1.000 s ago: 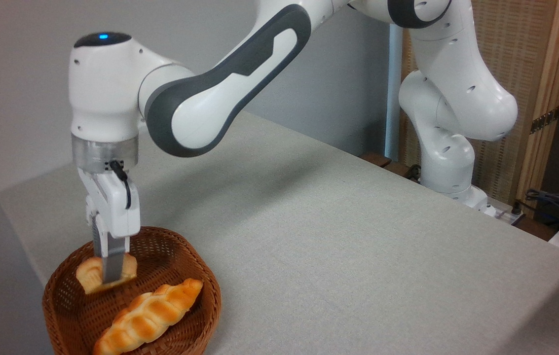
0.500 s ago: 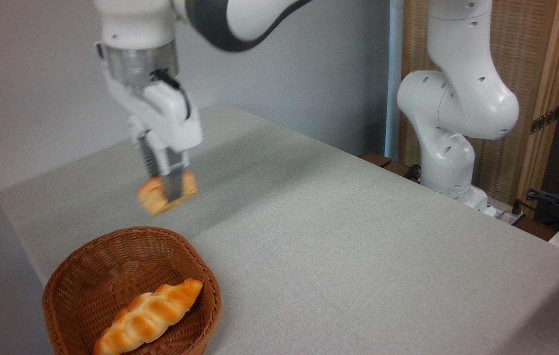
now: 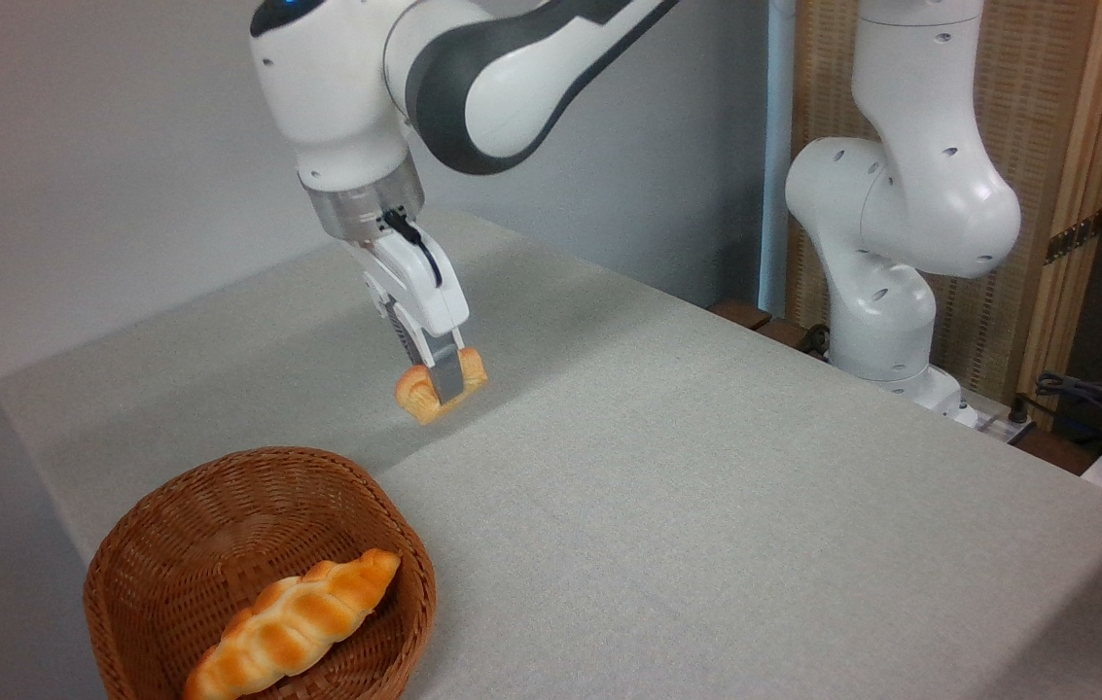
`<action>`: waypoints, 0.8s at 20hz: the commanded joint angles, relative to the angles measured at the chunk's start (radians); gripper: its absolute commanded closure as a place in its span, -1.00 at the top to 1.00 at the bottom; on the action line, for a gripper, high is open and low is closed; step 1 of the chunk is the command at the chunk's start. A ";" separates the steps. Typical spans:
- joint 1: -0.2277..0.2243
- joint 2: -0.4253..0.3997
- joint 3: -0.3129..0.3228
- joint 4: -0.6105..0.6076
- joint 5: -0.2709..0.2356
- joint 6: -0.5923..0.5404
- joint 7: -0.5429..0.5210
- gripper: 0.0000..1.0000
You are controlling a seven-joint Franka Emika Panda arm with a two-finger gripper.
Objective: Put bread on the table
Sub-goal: 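Lower the bun onto the table, open the gripper and rise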
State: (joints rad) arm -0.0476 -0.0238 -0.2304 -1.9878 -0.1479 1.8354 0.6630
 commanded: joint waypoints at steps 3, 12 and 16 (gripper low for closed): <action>0.000 0.002 -0.001 -0.020 -0.001 0.015 0.009 1.00; 0.000 0.019 -0.001 -0.023 0.051 0.013 0.010 1.00; 0.002 -0.004 0.000 -0.009 0.152 0.013 0.012 1.00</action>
State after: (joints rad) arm -0.0473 -0.0010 -0.2325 -2.0059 -0.0712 1.8377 0.6643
